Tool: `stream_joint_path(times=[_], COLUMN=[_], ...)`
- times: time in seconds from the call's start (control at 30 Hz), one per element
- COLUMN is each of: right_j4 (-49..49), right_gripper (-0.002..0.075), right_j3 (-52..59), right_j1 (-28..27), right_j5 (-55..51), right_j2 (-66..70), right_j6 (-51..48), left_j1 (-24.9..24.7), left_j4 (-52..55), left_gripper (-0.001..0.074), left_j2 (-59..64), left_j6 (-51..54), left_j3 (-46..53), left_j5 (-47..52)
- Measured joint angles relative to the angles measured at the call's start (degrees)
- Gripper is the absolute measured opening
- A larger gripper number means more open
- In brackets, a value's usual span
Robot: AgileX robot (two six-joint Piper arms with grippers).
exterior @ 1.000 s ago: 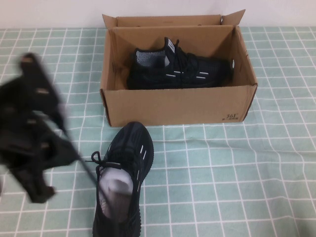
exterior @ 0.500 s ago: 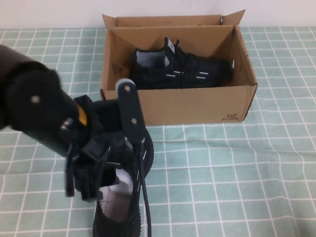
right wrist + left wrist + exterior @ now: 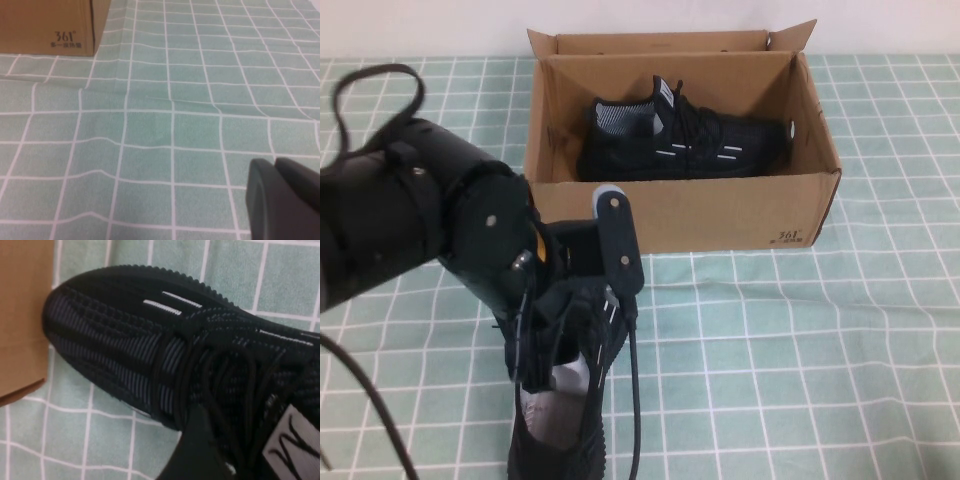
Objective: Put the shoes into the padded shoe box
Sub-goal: Pick up the shoe from the table
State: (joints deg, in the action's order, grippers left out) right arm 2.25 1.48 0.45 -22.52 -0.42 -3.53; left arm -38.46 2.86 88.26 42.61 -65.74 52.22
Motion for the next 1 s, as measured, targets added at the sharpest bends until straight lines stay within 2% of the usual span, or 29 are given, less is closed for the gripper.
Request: stream_joint_path(times=[0.17, 0.23, 0.37, 0.43, 0.57, 0.73, 1.0], right_j4=[0.0, 0.0, 0.0, 0.0, 0.0, 0.0, 0.0], right_gripper=[-0.0008, -0.0008, -0.0008, -0.0008, -0.0008, -0.0008, -0.0008], right_j3=[0.0, 0.0, 0.0, 0.0, 0.0, 0.0, 0.0], right_j1=[0.0, 0.0, 0.0, 0.0, 0.0, 0.0, 0.0], right_j5=[0.0, 0.0, 0.0, 0.0, 0.0, 0.0, 0.0], right_j2=[0.0, 0.0, 0.0, 0.0, 0.0, 0.0, 0.0], right_j6=[0.0, 0.0, 0.0, 0.0, 0.0, 0.0, 0.0], left_j1=[0.0, 0.0, 0.0, 0.0, 0.0, 0.0, 0.0], left_j4=[0.0, 0.1, 0.7, 0.8, -0.1, -4.1, -10.9], left_gripper=[0.0382, 0.0311, 0.0092, 0.0038, 0.0006, 0.0001, 0.0000], left_j2=[1.1, 1.1, 1.1, 1.1, 1.1, 1.1, 1.1], left_j6=[-0.6, -1.9, -3.9, -4.1, -4.2, -7.2, -29.1], left_j3=[0.0, 0.0, 0.0, 0.0, 0.0, -3.5, -19.1], left_j5=[-0.5, -0.7, -0.6, -0.3, 1.0, 7.8, 16.7])
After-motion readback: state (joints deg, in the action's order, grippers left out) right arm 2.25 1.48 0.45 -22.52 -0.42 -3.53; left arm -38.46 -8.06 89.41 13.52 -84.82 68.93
